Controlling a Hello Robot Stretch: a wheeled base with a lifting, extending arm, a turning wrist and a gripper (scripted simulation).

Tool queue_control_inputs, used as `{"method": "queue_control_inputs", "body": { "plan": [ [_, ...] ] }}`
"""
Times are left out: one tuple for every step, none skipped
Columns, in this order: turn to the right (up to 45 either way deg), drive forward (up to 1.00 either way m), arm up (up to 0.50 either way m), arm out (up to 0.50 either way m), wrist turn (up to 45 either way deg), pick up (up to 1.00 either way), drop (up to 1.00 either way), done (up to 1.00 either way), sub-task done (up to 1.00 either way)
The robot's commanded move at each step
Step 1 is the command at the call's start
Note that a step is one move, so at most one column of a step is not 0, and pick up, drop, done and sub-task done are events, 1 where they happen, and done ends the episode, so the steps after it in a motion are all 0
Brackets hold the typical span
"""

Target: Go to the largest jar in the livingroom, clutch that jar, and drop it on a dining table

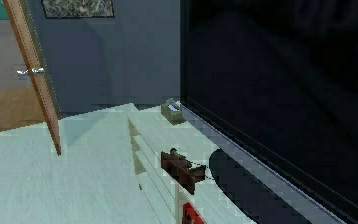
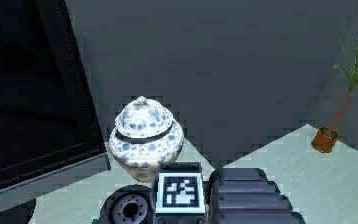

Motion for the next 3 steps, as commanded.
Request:
{"method": "queue_control_inputs", "body": {
  "plan": [
    [0.0,0.00,0.00,0.20,0.0,0.00,0.00,0.00,0.00],
    [0.0,0.00,0.00,0.00,45.0,0.00,0.00,0.00,0.00],
    [0.0,0.00,0.00,0.00,45.0,0.00,0.00,0.00,0.00]
  ]
}}
